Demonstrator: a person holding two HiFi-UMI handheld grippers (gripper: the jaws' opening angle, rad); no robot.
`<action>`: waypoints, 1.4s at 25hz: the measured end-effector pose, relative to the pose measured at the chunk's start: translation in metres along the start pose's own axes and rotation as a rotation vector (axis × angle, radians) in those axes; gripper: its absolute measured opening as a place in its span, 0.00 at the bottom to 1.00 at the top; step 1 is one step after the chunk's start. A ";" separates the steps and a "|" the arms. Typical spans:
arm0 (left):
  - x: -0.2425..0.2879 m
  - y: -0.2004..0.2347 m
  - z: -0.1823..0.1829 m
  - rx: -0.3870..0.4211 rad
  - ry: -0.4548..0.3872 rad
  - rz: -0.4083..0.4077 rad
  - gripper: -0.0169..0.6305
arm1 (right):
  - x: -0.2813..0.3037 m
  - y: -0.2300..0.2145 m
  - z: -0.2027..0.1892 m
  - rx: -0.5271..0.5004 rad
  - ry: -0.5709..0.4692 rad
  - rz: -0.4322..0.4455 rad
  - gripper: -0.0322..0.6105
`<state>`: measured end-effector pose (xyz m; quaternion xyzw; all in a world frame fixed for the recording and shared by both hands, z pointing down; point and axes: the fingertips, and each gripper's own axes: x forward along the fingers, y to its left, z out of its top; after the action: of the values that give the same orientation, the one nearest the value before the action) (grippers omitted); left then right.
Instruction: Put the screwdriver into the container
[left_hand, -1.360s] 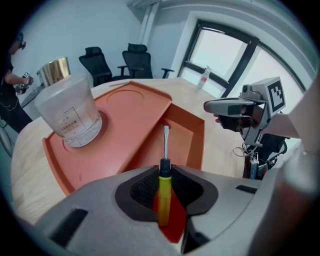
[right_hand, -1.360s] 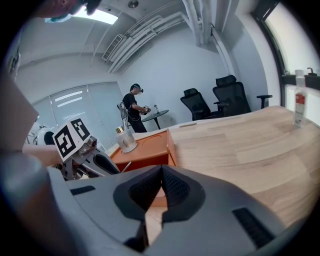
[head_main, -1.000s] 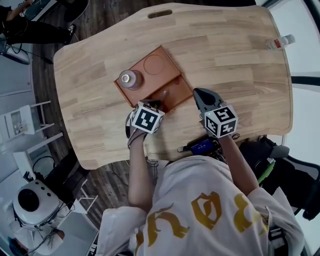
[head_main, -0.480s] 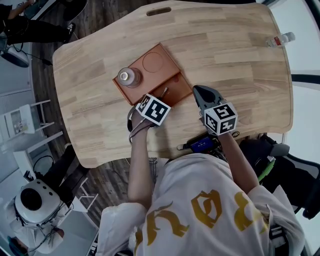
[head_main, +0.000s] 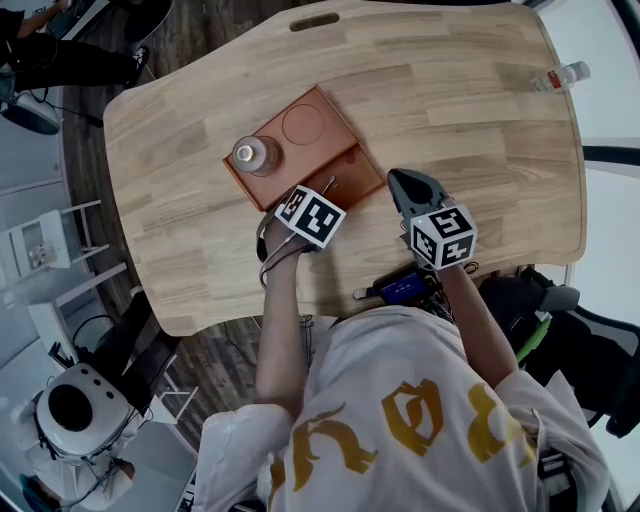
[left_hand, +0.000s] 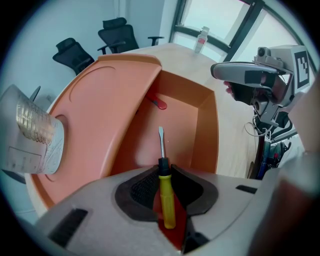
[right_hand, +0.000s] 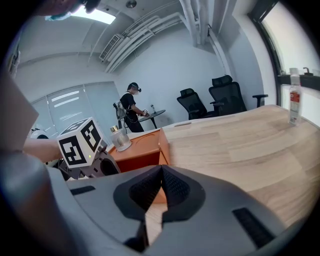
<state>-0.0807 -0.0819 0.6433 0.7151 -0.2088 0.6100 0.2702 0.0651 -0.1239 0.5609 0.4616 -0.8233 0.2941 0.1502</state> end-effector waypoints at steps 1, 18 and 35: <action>0.000 0.000 0.000 -0.002 0.001 0.001 0.14 | 0.000 0.000 0.000 0.000 0.001 0.000 0.06; -0.001 -0.001 -0.001 -0.018 0.001 -0.006 0.14 | -0.013 -0.009 -0.003 0.008 0.006 -0.017 0.06; -0.052 -0.002 0.012 -0.202 -0.364 0.073 0.20 | -0.029 0.012 0.016 -0.037 -0.039 0.017 0.06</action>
<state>-0.0792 -0.0896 0.5906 0.7749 -0.3399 0.4560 0.2758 0.0705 -0.1094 0.5289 0.4576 -0.8353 0.2707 0.1401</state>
